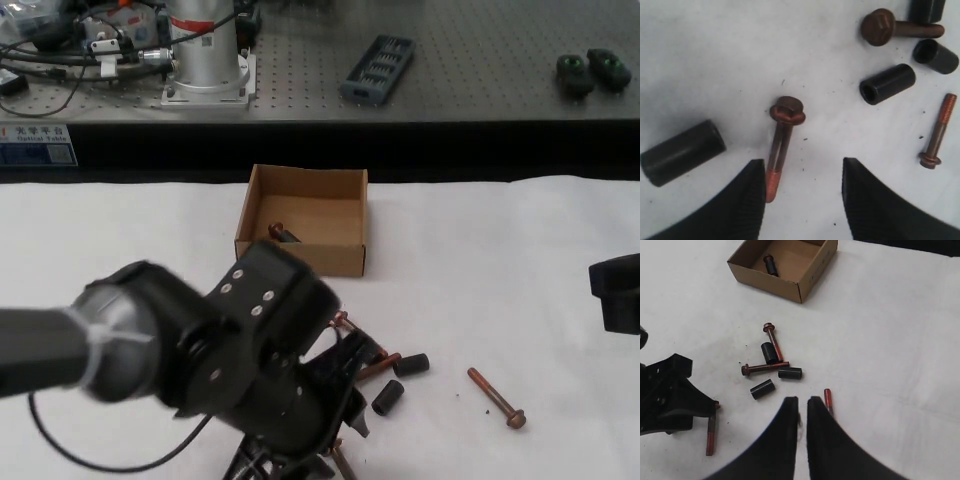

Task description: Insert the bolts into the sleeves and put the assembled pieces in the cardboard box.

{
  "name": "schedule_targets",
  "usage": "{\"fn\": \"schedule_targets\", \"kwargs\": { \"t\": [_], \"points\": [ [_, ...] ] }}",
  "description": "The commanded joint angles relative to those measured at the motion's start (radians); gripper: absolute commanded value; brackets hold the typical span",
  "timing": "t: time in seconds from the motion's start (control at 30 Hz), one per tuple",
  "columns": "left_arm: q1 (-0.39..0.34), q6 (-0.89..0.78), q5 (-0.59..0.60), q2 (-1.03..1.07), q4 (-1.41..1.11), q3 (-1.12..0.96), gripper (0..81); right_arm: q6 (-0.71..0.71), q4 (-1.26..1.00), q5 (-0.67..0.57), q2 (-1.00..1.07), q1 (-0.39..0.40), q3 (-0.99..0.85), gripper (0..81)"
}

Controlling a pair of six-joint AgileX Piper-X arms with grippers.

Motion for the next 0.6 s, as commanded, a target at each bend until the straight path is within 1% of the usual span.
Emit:
{"fn": "schedule_targets", "kwargs": {
  "t": [0.0,0.13,0.23,0.27,0.37,0.4,0.57],
  "points": [
    [-0.006,0.085,-0.016,0.060,0.118,-0.114,35.6,0.008,-0.003,0.002,-0.004,-0.006,-0.007,6.1],
    [-0.006,0.115,-0.069,0.085,0.206,-0.167,35.6,0.011,-0.003,0.002,-0.004,-0.006,-0.007,6.1],
    [-0.006,0.121,-0.071,0.098,0.210,-0.169,35.5,0.011,-0.003,0.002,-0.004,-0.006,-0.007,6.1],
    [-0.006,0.121,-0.069,0.103,0.220,-0.169,34.8,0.011,-0.003,0.002,-0.004,-0.006,-0.007,6.1],
    [-0.010,0.123,-0.064,0.117,0.238,-0.169,28.7,0.011,-0.003,0.006,-0.004,-0.006,-0.007,6.1],
    [-0.009,0.125,-0.064,0.120,0.236,-0.169,27.9,0.011,-0.003,0.014,-0.004,-0.006,-0.007,6.1],
    [-0.010,0.137,-0.067,0.121,0.196,-0.169,27.9,0.011,-0.003,0.025,-0.004,-0.009,-0.007,6.1]
  ]
}}
